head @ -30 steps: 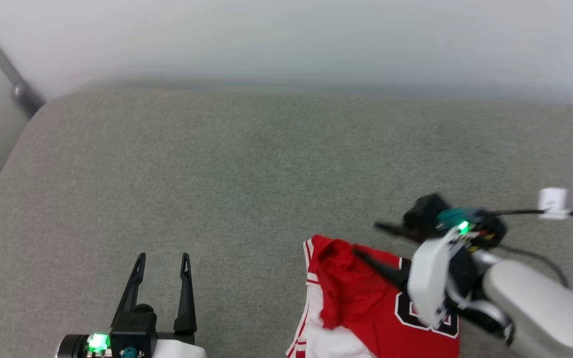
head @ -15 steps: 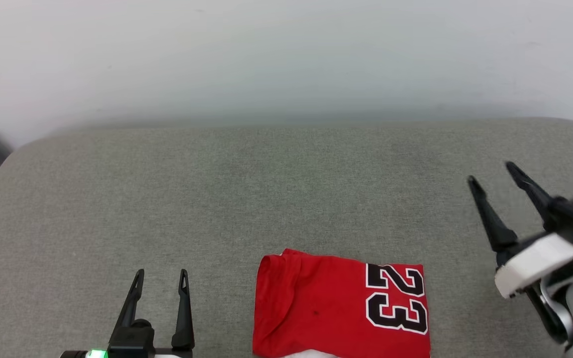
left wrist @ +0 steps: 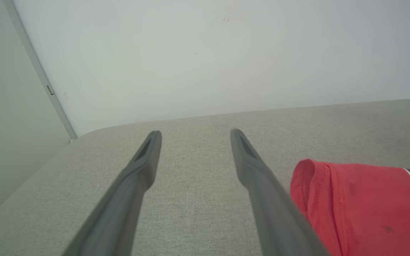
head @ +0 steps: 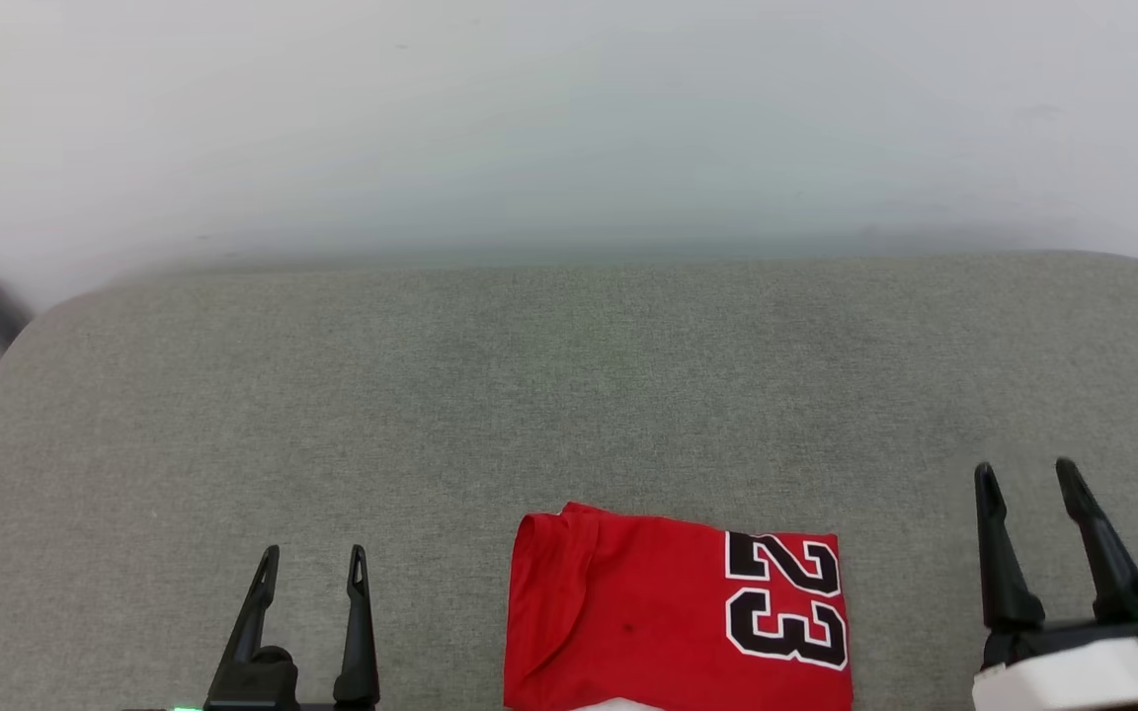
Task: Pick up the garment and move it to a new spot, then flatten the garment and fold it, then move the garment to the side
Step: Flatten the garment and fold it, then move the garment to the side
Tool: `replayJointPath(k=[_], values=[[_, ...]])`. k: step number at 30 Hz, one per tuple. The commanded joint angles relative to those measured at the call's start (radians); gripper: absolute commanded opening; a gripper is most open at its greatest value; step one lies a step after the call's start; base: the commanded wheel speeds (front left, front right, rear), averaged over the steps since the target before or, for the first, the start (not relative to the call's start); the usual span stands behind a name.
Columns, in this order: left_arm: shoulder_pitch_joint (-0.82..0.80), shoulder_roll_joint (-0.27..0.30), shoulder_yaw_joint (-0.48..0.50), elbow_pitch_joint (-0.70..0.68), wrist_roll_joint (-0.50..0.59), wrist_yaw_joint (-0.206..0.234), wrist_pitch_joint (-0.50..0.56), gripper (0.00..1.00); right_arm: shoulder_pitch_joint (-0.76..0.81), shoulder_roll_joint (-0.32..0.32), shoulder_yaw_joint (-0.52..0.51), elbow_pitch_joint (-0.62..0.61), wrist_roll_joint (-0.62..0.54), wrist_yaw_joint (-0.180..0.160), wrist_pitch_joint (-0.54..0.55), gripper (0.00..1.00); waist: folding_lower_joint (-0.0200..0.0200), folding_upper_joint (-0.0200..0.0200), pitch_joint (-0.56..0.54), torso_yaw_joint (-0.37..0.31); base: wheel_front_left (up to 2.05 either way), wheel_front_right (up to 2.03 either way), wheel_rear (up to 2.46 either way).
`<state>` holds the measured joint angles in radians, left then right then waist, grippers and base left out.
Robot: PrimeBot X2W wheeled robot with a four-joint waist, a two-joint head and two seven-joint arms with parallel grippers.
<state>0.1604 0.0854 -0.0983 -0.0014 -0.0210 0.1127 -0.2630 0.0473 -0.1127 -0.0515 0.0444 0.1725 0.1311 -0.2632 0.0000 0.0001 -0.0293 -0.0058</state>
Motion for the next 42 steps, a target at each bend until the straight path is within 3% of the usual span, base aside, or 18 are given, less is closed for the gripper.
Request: replayJointPath(k=[1, 16, 33, 35, 40, 42], values=[[0.015, 0.0, 0.001, -0.004, 0.002, -0.005, -0.002, 1.0, 0.027, 0.013, -0.005, -0.01, -0.008, -0.001, -0.001, 1.0, 0.0, -0.0001, -0.002, 0.002, 0.0, 0.0, 0.0], [0.031, -0.006, 0.012, -0.007, 0.0, -0.019, -0.002, 1.0, 0.144, 0.063, -0.011, -0.057, 0.002, -0.001, -0.002, 1.0, 0.0, -0.0001, -0.008, 0.022, 0.0, 0.0, 0.0], [0.032, -0.014, 0.023, -0.01, 0.002, -0.025, -0.002, 1.0, 0.056, 0.064, -0.027, -0.108, -0.011, -0.001, -0.002, 1.0, 0.0, -0.0001, -0.004, 0.025, 0.0, 0.0, 0.0], [0.03, -0.014, 0.023, -0.011, 0.003, -0.026, -0.002, 1.0, 0.018, 0.049, -0.028, -0.124, -0.014, -0.001, -0.002, 1.0, 0.0, -0.0001, -0.001, 0.023, 0.0, 0.0, 0.0], [0.02, -0.016, 0.02, -0.013, 0.007, -0.031, -0.002, 1.0, -0.165, -0.078, 0.004, -0.167, 0.009, -0.001, 0.124, 1.0, 0.0, -0.0001, 0.009, 0.028, 0.0, 0.0, 0.0], [0.019, -0.016, 0.019, -0.013, 0.007, -0.03, -0.002, 1.0, -0.187, -0.097, 0.017, -0.175, 0.012, -0.001, 0.158, 1.0, 0.0, -0.0001, 0.01, 0.03, 0.0, 0.0, 0.0]])
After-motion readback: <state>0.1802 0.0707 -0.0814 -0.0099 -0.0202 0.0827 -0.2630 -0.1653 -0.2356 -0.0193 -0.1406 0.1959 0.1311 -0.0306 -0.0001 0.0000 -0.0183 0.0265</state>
